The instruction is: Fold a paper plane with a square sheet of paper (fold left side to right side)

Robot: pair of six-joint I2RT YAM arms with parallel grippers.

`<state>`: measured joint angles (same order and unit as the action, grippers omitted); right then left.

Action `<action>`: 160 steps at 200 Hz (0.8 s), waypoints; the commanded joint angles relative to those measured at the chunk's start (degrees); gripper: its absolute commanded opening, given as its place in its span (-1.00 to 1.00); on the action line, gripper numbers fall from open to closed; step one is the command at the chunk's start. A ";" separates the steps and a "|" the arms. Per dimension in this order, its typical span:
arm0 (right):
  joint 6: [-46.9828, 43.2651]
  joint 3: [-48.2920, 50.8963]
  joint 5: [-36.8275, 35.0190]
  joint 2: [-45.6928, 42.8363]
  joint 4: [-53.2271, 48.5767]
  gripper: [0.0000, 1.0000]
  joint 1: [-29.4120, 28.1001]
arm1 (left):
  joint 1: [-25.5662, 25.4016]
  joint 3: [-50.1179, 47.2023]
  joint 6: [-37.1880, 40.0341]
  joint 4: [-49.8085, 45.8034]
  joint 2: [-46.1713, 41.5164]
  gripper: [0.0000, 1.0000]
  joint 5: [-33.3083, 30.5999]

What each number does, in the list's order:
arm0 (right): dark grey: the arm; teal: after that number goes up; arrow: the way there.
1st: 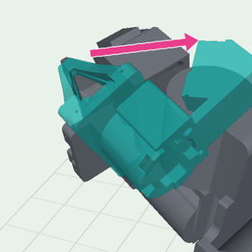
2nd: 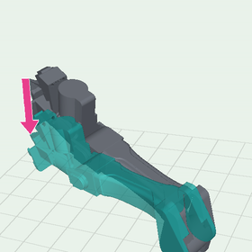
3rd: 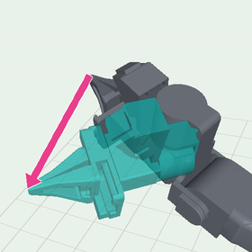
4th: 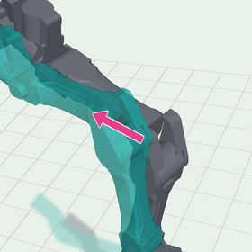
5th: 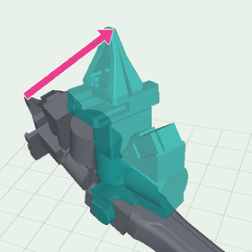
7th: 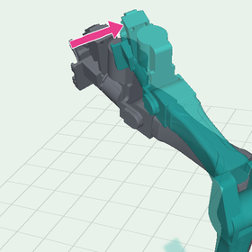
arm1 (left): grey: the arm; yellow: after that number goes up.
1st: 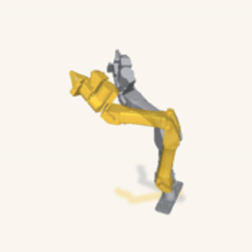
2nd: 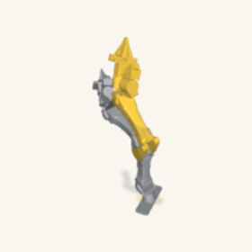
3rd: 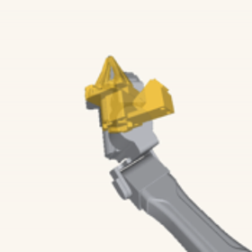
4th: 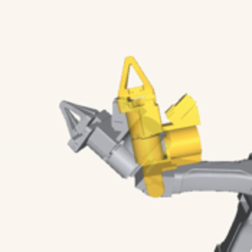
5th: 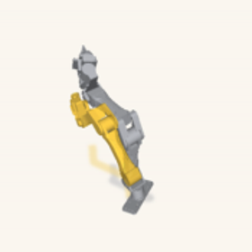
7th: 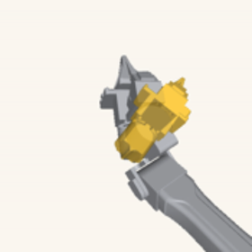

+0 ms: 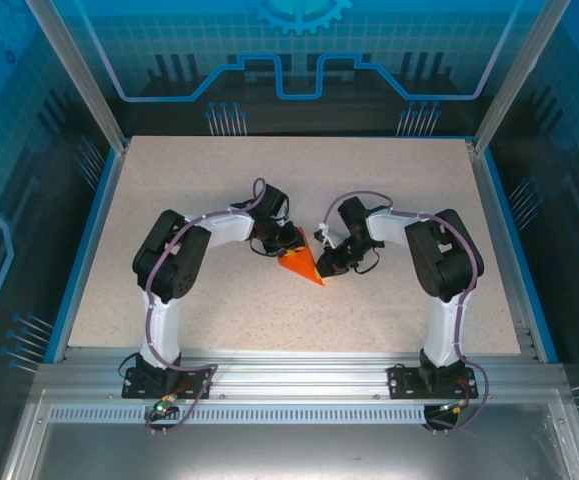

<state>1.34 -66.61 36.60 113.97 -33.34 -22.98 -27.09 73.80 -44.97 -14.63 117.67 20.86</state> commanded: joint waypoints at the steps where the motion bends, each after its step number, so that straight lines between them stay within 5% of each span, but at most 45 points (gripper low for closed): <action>1: 0.79 0.13 -1.74 -1.16 -3.92 -0.84 -0.06 | 0.55 -2.02 -0.35 -1.16 1.25 -0.50 -1.82; 79: 3.26 -2.61 -1.01 -10.11 -4.79 -0.47 -0.75 | 0.58 -2.09 -0.48 -0.83 1.24 -0.51 -1.44; 160: 5.14 -6.43 1.82 -2.03 -2.35 -0.41 -3.87 | 0.59 -1.83 -0.42 -0.87 1.18 -0.51 -1.26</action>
<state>5.65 -71.70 36.73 109.08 -35.27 -26.33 -27.03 73.69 -45.10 -14.28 117.67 21.28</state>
